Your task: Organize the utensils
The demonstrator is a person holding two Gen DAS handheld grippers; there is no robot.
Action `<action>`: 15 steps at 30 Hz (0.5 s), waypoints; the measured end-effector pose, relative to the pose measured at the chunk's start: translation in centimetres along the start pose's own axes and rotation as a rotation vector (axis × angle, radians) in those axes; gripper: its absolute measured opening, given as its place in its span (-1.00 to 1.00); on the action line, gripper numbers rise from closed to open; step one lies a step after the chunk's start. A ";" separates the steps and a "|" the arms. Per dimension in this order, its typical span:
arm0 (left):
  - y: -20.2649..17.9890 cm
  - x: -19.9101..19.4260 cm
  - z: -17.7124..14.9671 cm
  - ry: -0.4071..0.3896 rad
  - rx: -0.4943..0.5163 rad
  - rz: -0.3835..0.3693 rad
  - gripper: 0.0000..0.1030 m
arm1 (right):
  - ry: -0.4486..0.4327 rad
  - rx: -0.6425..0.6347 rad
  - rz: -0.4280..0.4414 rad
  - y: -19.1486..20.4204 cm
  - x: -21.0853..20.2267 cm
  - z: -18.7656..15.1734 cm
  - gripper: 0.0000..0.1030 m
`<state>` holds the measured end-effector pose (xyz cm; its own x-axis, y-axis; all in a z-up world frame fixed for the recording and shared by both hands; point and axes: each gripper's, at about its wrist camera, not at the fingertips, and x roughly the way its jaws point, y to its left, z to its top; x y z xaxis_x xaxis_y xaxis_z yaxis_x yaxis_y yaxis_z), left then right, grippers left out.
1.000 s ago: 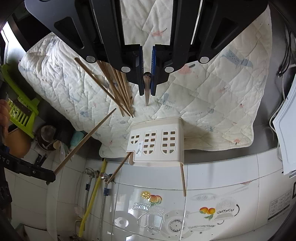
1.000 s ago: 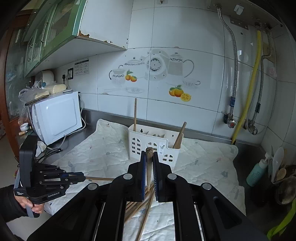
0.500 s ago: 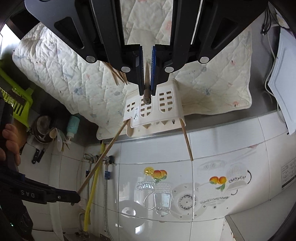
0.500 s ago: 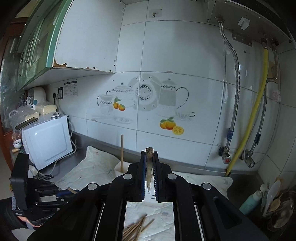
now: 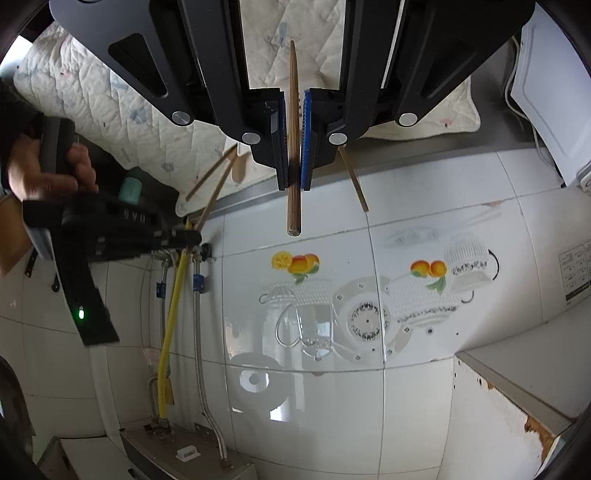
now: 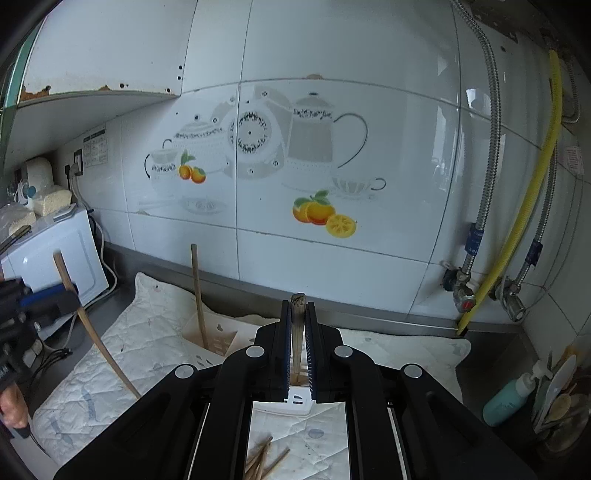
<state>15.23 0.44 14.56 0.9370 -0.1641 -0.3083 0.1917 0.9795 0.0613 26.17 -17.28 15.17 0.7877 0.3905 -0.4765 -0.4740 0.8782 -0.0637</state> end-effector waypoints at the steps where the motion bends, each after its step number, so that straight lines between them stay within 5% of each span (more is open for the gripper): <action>1: 0.1 0.2 0.7 -0.013 0.001 0.003 -0.91 | 0.010 -0.003 0.002 0.1 0.5 -0.2 -0.87; 9: 0.2 2.4 6.0 -0.124 0.017 0.057 -0.91 | 0.048 -0.019 0.006 0.4 2.3 -1.4 -0.87; 15: 0.9 5.4 6.8 -0.138 -0.003 0.074 -0.91 | 0.045 -0.045 0.002 0.4 2.4 -1.9 -0.86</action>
<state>22.47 -0.39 19.37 0.9799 -0.1061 -0.1692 0.1202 0.9898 0.0759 27.12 -16.51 12.35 0.7683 0.3789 -0.5159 -0.4940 0.8635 -0.1017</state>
